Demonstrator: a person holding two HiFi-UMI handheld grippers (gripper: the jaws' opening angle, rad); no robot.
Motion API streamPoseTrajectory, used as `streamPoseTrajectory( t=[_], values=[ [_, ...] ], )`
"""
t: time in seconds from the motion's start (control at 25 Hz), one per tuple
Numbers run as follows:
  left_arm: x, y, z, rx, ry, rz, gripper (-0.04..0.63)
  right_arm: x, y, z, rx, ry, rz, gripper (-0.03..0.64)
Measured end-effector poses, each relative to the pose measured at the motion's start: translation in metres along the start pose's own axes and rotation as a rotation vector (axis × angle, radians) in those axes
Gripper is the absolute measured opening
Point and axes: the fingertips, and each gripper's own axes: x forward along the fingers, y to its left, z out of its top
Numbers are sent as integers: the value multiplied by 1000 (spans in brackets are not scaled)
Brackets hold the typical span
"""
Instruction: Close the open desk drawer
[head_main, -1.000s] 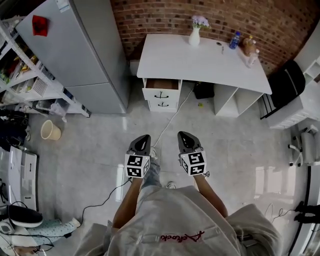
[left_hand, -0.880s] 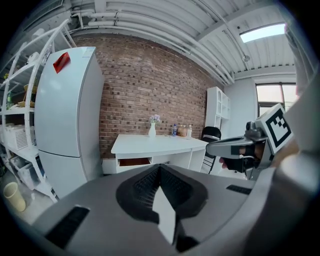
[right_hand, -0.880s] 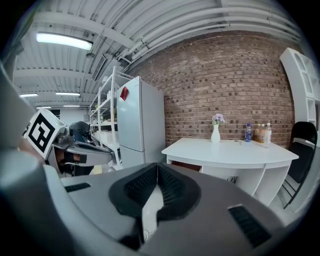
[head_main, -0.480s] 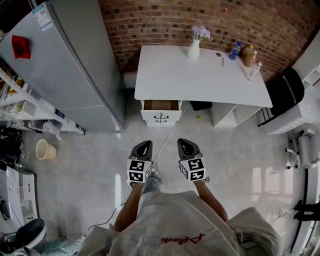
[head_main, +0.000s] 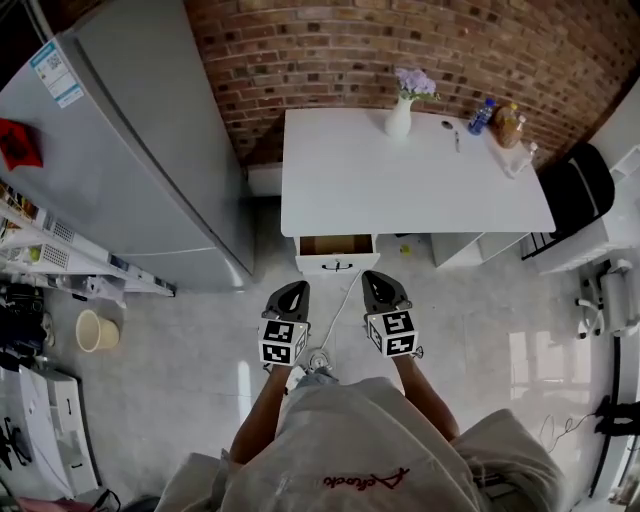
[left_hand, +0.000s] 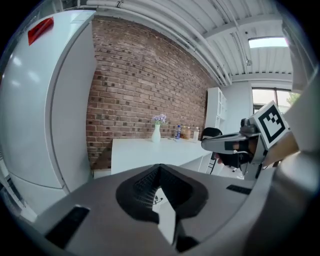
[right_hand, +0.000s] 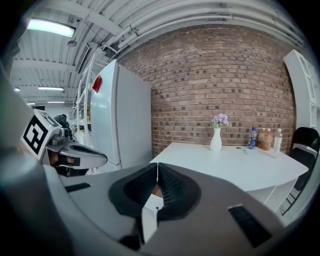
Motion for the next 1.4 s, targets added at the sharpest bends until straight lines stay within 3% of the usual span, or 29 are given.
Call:
streamPoseTrajectory(
  t=[0.24,0.48,0.96,1.4],
  values=[
    [29,33,-4,12,41,-34,14,35,-18,2,20,14,-47,18],
    [51,27,-13,-5,79,-48,14,43,-36,-22,55,74,-46,18],
    [83,21,-7,-11,85,-2,14,58,-64,-18,37,74,12,18],
    [102,22,-66,-34,153,-49,14,76,-54,-80,81,148,2,18]
  ],
)
